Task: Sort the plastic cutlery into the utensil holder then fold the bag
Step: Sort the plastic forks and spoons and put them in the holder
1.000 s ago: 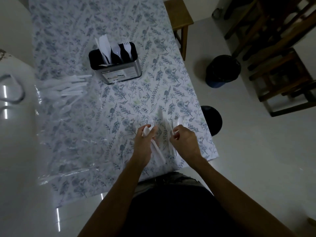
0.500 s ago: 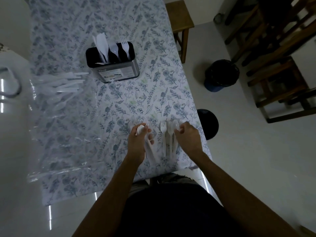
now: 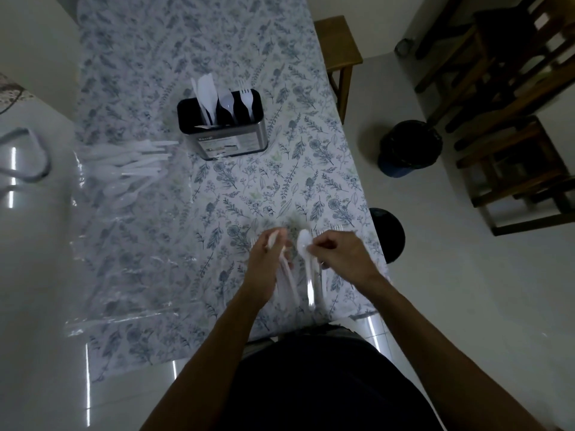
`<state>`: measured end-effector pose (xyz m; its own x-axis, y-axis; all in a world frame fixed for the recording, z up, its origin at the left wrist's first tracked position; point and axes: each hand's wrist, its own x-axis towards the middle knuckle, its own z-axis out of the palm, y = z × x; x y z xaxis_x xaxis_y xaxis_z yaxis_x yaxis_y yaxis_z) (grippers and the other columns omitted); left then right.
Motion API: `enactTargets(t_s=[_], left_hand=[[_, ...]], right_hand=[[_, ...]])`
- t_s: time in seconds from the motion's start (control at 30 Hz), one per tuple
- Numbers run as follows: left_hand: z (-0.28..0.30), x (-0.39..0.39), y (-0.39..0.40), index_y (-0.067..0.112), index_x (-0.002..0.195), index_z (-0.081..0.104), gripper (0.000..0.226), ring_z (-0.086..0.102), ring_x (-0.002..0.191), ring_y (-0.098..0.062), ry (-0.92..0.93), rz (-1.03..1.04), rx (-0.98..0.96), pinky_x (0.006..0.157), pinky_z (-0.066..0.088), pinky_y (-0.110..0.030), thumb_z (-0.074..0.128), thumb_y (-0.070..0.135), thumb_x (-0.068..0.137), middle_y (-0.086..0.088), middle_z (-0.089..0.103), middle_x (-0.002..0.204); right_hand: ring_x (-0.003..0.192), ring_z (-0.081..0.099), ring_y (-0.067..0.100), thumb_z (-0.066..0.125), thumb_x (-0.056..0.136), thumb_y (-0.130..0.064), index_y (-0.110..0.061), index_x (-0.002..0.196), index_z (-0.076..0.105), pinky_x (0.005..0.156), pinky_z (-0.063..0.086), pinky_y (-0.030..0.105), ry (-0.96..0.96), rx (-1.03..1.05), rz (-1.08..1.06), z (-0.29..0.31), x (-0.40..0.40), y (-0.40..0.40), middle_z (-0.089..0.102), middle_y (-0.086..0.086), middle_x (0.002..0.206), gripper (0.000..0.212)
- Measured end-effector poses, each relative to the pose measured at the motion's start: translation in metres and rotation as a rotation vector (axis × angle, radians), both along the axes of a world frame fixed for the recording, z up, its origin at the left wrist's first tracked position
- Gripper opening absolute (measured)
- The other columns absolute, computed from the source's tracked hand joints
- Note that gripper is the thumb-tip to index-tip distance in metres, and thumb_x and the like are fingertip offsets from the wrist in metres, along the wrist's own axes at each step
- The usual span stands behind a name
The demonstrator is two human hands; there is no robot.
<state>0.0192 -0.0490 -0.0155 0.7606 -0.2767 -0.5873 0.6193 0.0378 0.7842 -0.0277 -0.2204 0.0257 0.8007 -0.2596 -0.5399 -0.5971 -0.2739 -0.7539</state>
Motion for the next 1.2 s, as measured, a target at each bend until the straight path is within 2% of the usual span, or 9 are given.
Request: enactTargets(t_s=[0.13, 0.27, 0.4, 0.5, 0.67, 0.83, 1.0, 1.1, 1.2], left_hand=[[0.014, 0.000, -0.014, 0.003, 0.115, 0.063, 0.035, 0.067, 0.079, -0.026, -0.109, -0.063, -0.025, 0.065, 0.058, -0.036, 0.059, 0.035, 0.099, -0.017, 0.068, 0.094], [0.014, 0.005, -0.007, 0.002, 0.110, 0.066, 0.020, 0.064, 0.066, -0.021, -0.181, -0.016, 0.062, 0.058, 0.056, -0.033, 0.060, 0.019, 0.103, -0.011, 0.066, 0.080], [0.015, 0.007, -0.006, 0.010, 0.108, 0.069, 0.019, 0.066, 0.068, -0.011, -0.211, 0.074, 0.154, 0.059, 0.055, -0.025, 0.068, 0.026, 0.098, -0.006, 0.070, 0.081], [0.025, 0.011, -0.011, 0.014, 0.110, 0.067, 0.020, 0.066, 0.066, -0.008, -0.207, 0.144, 0.150, 0.062, 0.057, -0.024, 0.072, 0.026, 0.094, -0.002, 0.068, 0.078], [0.035, 0.017, -0.017, 0.014, 0.109, 0.066, 0.025, 0.061, 0.060, -0.024, -0.162, 0.213, 0.060, 0.057, 0.054, -0.033, 0.080, 0.020, 0.089, -0.013, 0.063, 0.071], [0.041, 0.023, -0.018, 0.012, 0.112, 0.066, 0.028, 0.066, 0.067, -0.015, -0.141, 0.258, 0.038, 0.065, 0.058, -0.034, 0.080, 0.015, 0.088, 0.001, 0.069, 0.076], [0.037, 0.029, -0.015, -0.004, 0.120, 0.062, 0.041, 0.075, 0.087, -0.025, -0.040, 0.261, -0.060, 0.076, 0.060, -0.037, 0.080, 0.016, 0.088, -0.016, 0.074, 0.098], [0.039, 0.026, -0.016, 0.001, 0.112, 0.068, 0.037, 0.076, 0.092, -0.022, -0.052, 0.222, 0.053, 0.081, 0.062, -0.038, 0.081, 0.024, 0.085, -0.013, 0.077, 0.102], [0.037, 0.020, -0.018, 0.001, 0.091, 0.069, 0.042, 0.068, 0.073, -0.014, -0.118, 0.097, 0.277, 0.072, 0.055, -0.033, 0.078, 0.042, 0.087, -0.010, 0.071, 0.081]], right_hand=[[0.059, 0.072, 0.007, 0.080, 0.082, -0.026, -0.013, 0.081, 0.071, 0.057, 0.057, 0.024, -0.093, -0.018, -0.003, 0.008, 0.009, 0.032, 0.074, -0.002, 0.069, 0.016], [0.060, 0.065, 0.009, 0.080, 0.079, -0.041, -0.016, 0.075, 0.060, 0.059, 0.056, 0.030, -0.125, -0.278, 0.060, 0.001, 0.012, 0.040, 0.068, -0.004, 0.067, 0.032], [0.072, 0.073, 0.016, 0.082, 0.079, -0.047, -0.015, 0.100, 0.063, 0.061, 0.063, 0.032, 0.081, 0.152, 0.065, 0.010, 0.008, 0.033, 0.073, 0.002, 0.091, 0.043], [0.077, 0.074, 0.020, 0.082, 0.081, -0.043, -0.016, 0.102, 0.066, 0.064, 0.061, 0.028, 0.152, 0.270, 0.321, 0.016, 0.011, 0.026, 0.074, 0.003, 0.090, 0.038], [0.053, 0.054, 0.003, 0.076, 0.084, -0.045, -0.021, 0.068, 0.066, 0.052, 0.038, 0.014, 0.041, -0.026, 0.594, 0.016, 0.023, 0.030, 0.062, 0.003, 0.063, 0.030], [0.053, 0.055, 0.006, 0.071, 0.087, -0.034, -0.012, 0.075, 0.072, 0.053, 0.039, 0.016, -0.039, -0.130, 0.647, 0.014, 0.032, 0.025, 0.067, 0.004, 0.067, 0.025], [0.049, 0.049, 0.011, 0.065, 0.090, -0.031, -0.006, 0.069, 0.066, 0.050, 0.033, 0.023, -0.120, -0.243, 0.659, 0.011, 0.035, 0.024, 0.063, 0.011, 0.062, 0.032], [0.060, 0.062, 0.018, 0.062, 0.092, -0.032, -0.008, 0.079, 0.070, 0.057, 0.045, 0.031, -0.154, -0.368, 0.654, 0.008, 0.038, 0.025, 0.069, 0.008, 0.071, 0.028], [0.068, 0.067, 0.021, 0.055, 0.098, -0.031, -0.010, 0.091, 0.071, 0.060, 0.049, 0.031, -0.206, -0.519, 0.609, 0.004, 0.041, 0.025, 0.073, 0.008, 0.080, 0.027]])
